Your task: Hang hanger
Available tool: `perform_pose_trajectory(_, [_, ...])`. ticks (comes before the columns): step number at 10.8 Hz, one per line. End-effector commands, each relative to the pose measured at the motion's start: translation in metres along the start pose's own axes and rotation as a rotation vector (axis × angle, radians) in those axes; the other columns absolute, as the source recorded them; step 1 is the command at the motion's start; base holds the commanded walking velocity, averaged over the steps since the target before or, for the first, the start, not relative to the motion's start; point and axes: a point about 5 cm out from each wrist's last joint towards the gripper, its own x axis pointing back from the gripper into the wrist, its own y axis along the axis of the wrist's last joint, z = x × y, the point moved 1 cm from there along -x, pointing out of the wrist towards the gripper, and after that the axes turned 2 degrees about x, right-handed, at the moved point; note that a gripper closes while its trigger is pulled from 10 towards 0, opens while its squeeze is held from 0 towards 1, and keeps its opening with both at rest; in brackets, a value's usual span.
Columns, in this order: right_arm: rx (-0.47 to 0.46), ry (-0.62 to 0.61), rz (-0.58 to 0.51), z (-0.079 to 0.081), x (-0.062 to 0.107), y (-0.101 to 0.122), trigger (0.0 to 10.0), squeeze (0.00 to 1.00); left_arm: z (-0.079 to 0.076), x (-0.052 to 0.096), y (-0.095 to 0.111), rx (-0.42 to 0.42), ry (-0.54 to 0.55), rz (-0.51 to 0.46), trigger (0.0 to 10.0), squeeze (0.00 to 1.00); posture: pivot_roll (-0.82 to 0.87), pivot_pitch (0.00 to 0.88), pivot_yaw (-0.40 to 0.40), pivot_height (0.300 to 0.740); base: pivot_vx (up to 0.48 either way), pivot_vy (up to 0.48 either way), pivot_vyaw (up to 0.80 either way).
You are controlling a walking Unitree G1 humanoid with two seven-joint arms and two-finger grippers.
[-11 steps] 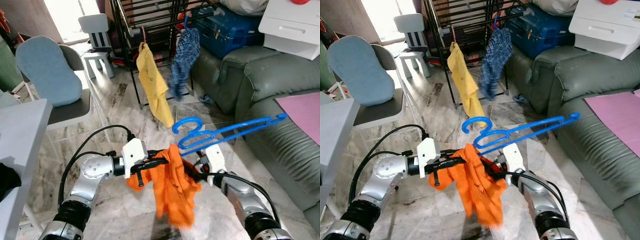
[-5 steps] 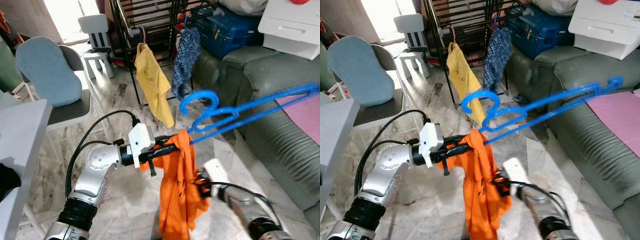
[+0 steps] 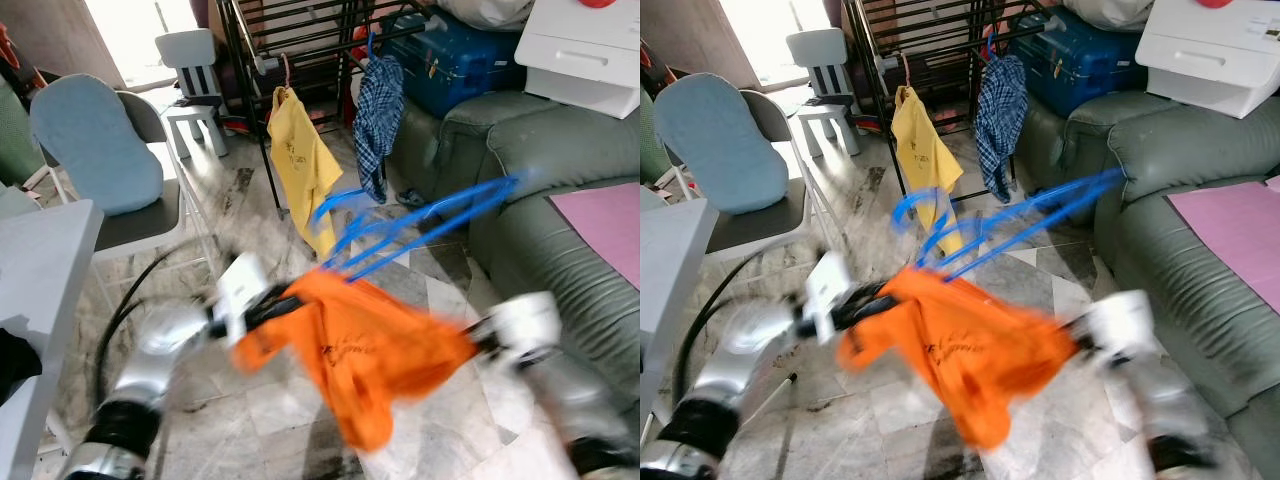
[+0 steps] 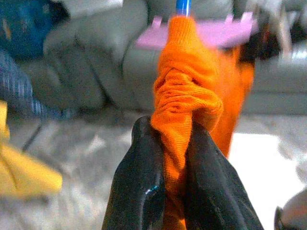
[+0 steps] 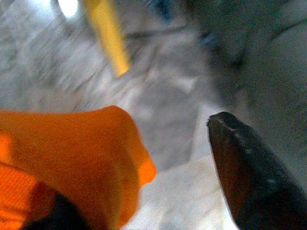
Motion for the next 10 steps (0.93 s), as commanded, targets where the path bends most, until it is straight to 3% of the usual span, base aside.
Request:
perform_pose_trajectory(1, [-0.036,-0.086,-0.07,-0.012,-0.003,0.02,0.0,0.0,0.011,0.012,0.001,-0.017,0.065,-0.008,0.0,0.0,-0.24,0.0,0.13,0.74,0.0,0.0,0.0])
perform_pose_trajectory(2, [-0.068,-0.173,-0.125,-0.025,-0.005,0.04,0.3,0.0,0.01,0.015,-0.004,0.016,0.076,-0.003,0.0,0.0,-0.24,0.0,0.129,0.74,0.0,0.0,0.0])
perform_pose_trajectory(3, [-0.088,-0.222,-0.139,-0.031,-0.008,0.051,0.0,0.0,0.01,0.016,-0.005,0.041,0.076,-0.013,0.0,0.0,-0.24,0.0,0.124,0.74,0.0,0.0,0.0])
perform_pose_trajectory(5, [-0.123,-0.274,-0.111,-0.029,-0.021,0.07,0.0,0.0,0.007,0.014,0.002,0.188,0.046,-0.12,0.0,0.0,-0.23,0.0,0.114,0.74,0.0,0.0,0.0])
perform_pose_trajectory(6, [-0.123,-0.275,-0.117,-0.026,-0.026,0.079,0.0,0.0,-0.002,0.016,0.0,0.25,-0.04,-0.116,0.0,0.0,-0.23,0.0,0.11,0.74,0.0,0.0,0.0])
perform_pose_trajectory(8, [-0.121,-0.284,-0.119,-0.027,-0.029,0.087,0.0,0.0,-0.019,0.026,-0.016,0.278,-0.174,-0.015,0.0,0.0,-0.23,0.0,0.11,0.74,0.0,0.0,0.0])
perform_pose_trajectory(10, [-0.125,-0.292,-0.134,-0.032,-0.028,0.094,0.0,0.0,-0.019,0.032,-0.033,0.299,-0.162,0.064,0.0,0.0,-0.23,0.0,0.114,0.74,0.0,0.0,0.0])
